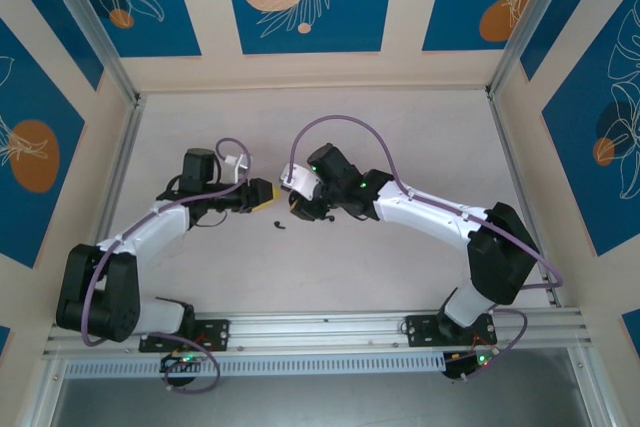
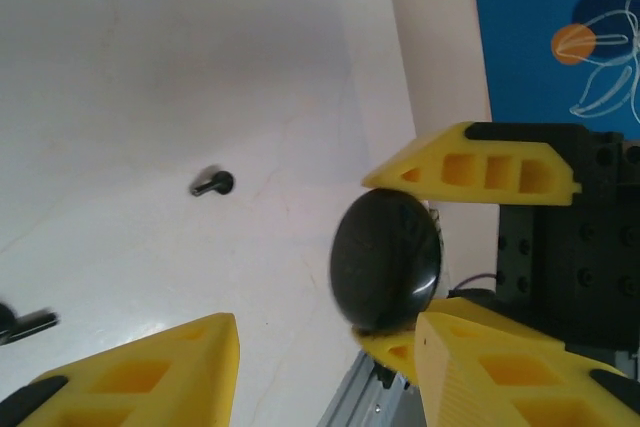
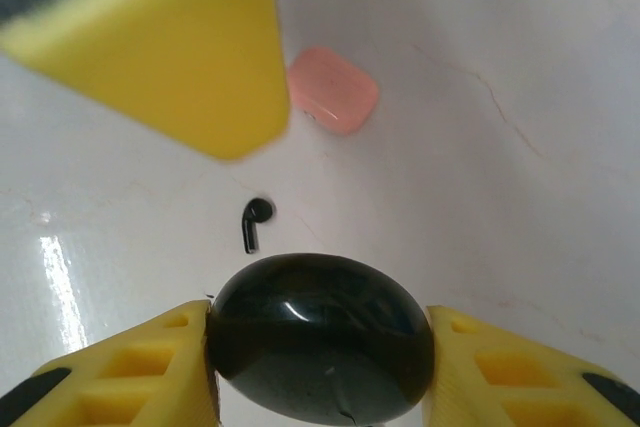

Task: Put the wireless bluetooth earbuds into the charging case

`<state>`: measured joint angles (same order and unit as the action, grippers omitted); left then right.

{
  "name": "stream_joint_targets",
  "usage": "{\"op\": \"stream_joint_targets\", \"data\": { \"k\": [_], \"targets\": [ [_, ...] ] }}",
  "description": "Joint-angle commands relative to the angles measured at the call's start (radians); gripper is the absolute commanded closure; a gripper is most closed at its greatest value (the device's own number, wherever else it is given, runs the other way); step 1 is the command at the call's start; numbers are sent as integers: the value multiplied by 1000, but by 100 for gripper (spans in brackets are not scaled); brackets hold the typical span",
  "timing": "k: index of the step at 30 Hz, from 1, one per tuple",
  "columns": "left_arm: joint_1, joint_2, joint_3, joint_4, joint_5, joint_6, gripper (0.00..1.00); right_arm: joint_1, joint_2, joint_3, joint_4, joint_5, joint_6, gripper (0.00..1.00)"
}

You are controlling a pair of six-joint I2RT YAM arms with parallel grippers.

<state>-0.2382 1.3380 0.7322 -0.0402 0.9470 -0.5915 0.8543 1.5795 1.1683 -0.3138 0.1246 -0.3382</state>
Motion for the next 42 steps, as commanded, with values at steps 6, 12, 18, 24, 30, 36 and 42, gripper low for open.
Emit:
{"op": "stream_joint_targets", "data": {
  "k": [6,12,18,24,30,36,42],
  "targets": [
    [-67,6,74,-106,34,130,54,26,-36,38,20,-62,-102,63],
    [-105,24,117,-206,-19,207,58,35,-44,53,19,-67,-107,63],
    [-128,40,134,-220,-38,227,73,45,-50,57,21,-62,-113,63],
    [-127,4,98,-128,-51,289,88,11,-104,31,2,-139,-79,47],
    [-127,-94,-100,387,-9,257,90,-90,-219,-28,-63,-499,-59,39],
    [-127,-85,-276,969,45,161,94,-273,-237,-22,-79,-856,30,40],
    [-127,29,-293,1308,101,-3,95,-306,-150,61,-183,-887,-16,40]
  ]
}}
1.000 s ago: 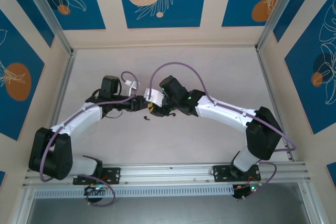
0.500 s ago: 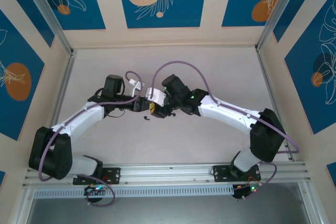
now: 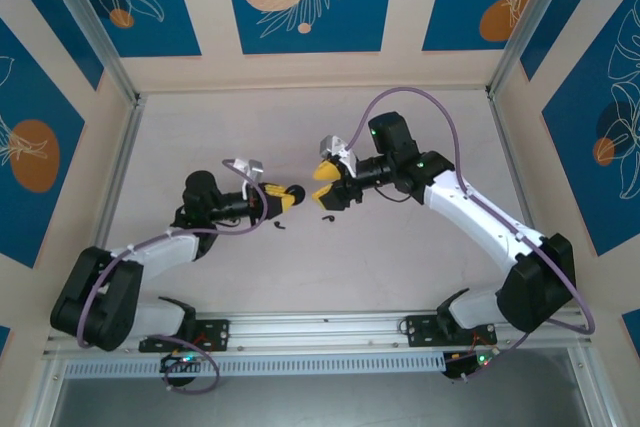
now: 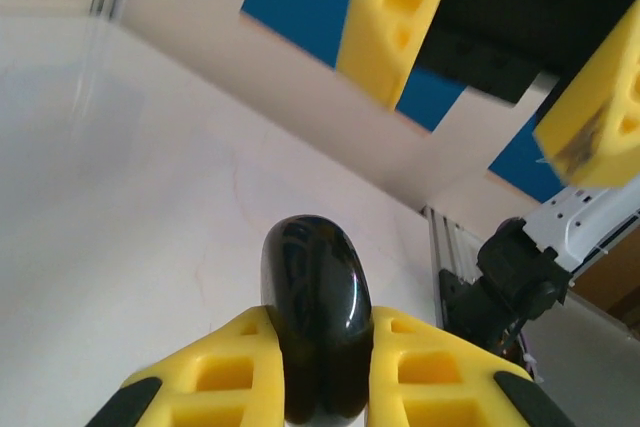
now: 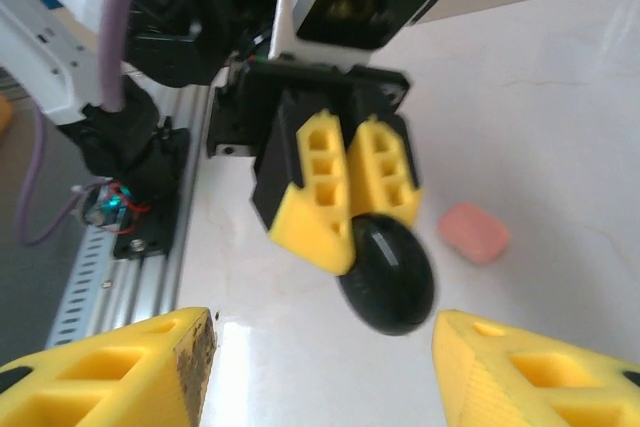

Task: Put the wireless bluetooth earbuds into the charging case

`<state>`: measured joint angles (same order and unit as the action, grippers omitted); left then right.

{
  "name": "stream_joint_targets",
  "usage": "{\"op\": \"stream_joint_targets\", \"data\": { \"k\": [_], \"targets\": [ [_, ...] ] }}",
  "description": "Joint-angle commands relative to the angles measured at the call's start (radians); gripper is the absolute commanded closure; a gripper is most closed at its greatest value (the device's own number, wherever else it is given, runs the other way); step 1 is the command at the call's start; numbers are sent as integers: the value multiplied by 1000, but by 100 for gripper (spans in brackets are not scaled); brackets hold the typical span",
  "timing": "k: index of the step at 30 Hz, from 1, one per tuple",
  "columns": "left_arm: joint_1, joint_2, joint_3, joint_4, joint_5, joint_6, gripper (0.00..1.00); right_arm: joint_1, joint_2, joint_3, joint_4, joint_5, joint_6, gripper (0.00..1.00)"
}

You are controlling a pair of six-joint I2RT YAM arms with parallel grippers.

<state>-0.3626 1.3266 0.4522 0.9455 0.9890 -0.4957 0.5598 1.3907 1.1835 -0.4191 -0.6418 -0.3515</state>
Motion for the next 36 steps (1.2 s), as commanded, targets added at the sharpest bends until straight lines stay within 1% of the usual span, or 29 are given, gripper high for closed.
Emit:
{"op": "stream_joint_targets", "data": {
  "k": [1,2,3,5,10,15,19,26,27,29,31,32,33,36],
  "targets": [
    [-3,63,-12,383,67,-133,95,-21,62,64,-95,-156,-6,41],
    [-2,85,-12,441,73,-163,95,-30,82,82,-111,-186,-8,42],
    [-3,101,-7,460,78,-181,95,-37,106,106,-134,-220,-15,42],
    [-7,110,3,460,100,-175,95,-41,147,152,-179,-268,-31,43],
    [-7,99,5,461,102,-165,95,-41,220,221,-245,-355,-65,47],
    [-9,93,16,461,113,-174,95,-31,268,266,-290,-358,-106,48],
    [-11,86,23,461,113,-181,95,-13,305,311,-341,-339,-149,51],
    [-20,73,28,461,109,-190,95,-8,332,339,-337,-312,-164,54],
    [-22,70,28,461,106,-191,95,-8,334,341,-340,-312,-169,55],
    [-22,66,31,460,102,-193,95,-8,334,341,-342,-307,-175,63],
    [-21,63,35,460,100,-198,95,-8,334,342,-350,-302,-182,77],
    [-21,64,36,460,99,-200,94,-9,333,344,-351,-301,-185,83],
    [-21,62,37,460,97,-199,91,-10,330,343,-351,-301,-185,87],
    [-22,60,28,461,90,-186,74,-15,316,340,-337,-315,-174,90]
  ]
}}
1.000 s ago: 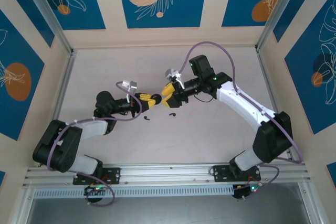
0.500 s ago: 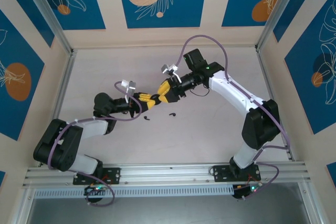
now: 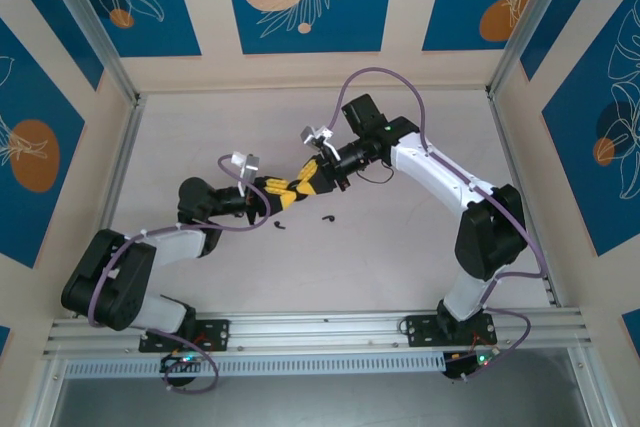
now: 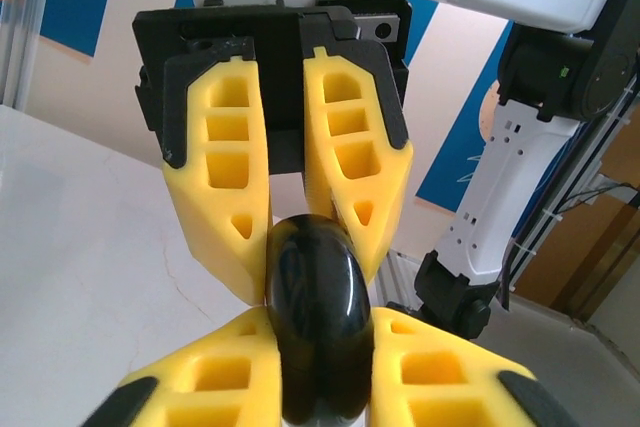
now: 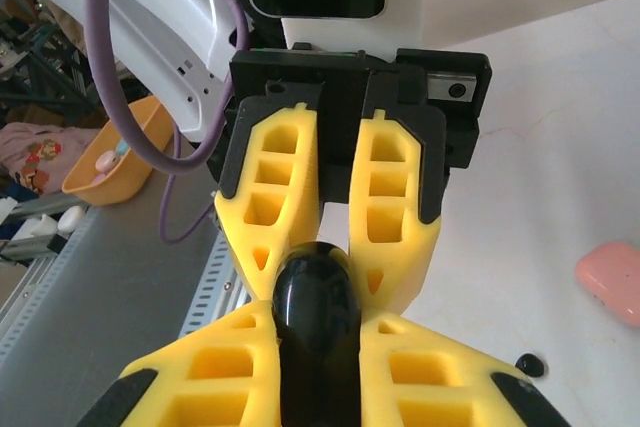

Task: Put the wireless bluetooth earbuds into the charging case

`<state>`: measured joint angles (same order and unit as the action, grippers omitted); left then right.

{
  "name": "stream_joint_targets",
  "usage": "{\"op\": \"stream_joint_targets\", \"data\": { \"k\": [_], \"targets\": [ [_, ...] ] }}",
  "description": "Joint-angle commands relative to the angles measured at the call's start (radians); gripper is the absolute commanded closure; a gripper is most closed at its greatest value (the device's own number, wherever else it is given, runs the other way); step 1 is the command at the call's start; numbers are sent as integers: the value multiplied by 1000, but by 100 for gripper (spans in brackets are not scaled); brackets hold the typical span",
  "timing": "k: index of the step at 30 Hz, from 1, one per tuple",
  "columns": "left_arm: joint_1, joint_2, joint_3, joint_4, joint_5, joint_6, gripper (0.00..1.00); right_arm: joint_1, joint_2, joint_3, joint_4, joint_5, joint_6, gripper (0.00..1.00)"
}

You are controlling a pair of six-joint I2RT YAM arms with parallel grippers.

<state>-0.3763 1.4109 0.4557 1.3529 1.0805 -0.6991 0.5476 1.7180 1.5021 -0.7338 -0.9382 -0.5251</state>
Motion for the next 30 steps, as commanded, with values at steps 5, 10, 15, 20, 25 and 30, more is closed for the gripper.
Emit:
{"op": "stream_joint_targets", "data": {
  "k": [5,10,15,20,25,30],
  "targets": [
    [-12,-17,13,52,-8,39,65,-6,-52,-13,68,-42,64,91],
    [-15,-13,14,52,-16,50,62,-3,-74,-55,153,-43,131,91],
    [-15,-18,12,54,-30,53,69,3,-80,-85,188,-47,164,91],
    [-15,-24,14,54,-36,52,66,9,-77,-93,195,-41,174,90],
    [-15,-27,10,53,-30,56,86,12,-77,-93,209,-33,194,88],
    [-16,-29,9,52,-21,60,93,4,-75,-92,227,21,233,74]
  ]
}}
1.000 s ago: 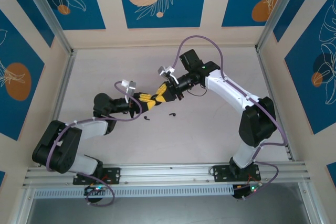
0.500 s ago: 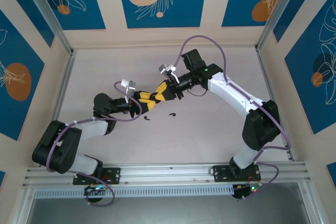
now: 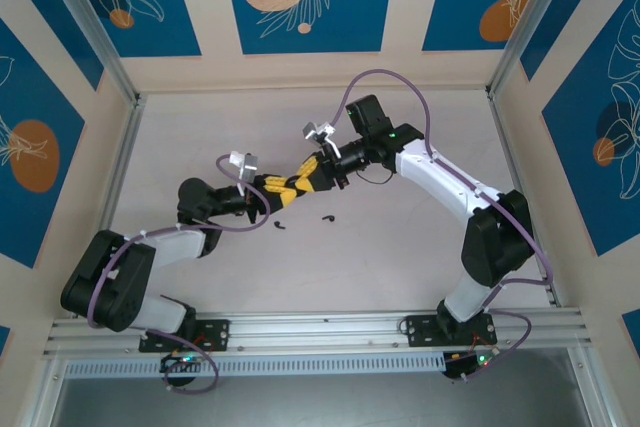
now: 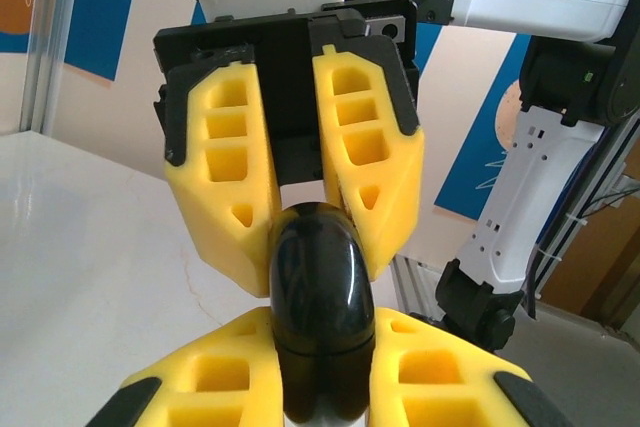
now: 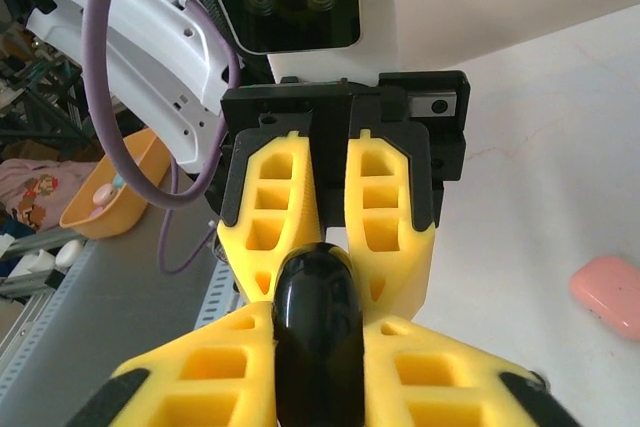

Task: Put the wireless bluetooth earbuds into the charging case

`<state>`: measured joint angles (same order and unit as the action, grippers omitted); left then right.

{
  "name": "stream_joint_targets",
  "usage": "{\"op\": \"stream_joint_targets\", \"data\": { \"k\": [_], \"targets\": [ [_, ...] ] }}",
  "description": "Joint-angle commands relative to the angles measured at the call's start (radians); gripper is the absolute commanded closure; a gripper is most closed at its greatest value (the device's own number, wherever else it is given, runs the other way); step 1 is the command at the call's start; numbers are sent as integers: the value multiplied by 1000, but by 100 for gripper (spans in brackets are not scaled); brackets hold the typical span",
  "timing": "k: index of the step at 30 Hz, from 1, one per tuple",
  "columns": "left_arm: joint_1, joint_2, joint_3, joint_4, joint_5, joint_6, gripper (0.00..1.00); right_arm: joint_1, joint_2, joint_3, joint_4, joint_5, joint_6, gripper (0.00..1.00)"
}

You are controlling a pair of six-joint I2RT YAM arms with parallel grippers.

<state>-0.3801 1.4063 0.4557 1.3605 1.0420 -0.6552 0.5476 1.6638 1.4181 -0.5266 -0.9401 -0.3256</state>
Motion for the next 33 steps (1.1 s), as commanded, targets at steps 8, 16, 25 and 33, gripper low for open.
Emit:
{"op": "stream_joint_targets", "data": {
  "k": [8,16,25,33],
  "targets": [
    [-16,-41,8,21,29,33,93,-53,-22,-13,105,125,152,60],
    [-20,-77,-7,-71,5,93,93,-82,-13,19,79,184,207,58],
    [-17,-182,-51,-317,-131,225,94,-113,-17,68,0,312,394,59],
    [-17,-255,-54,-480,-183,276,94,-87,-40,54,-40,163,298,55]
  ]
}}
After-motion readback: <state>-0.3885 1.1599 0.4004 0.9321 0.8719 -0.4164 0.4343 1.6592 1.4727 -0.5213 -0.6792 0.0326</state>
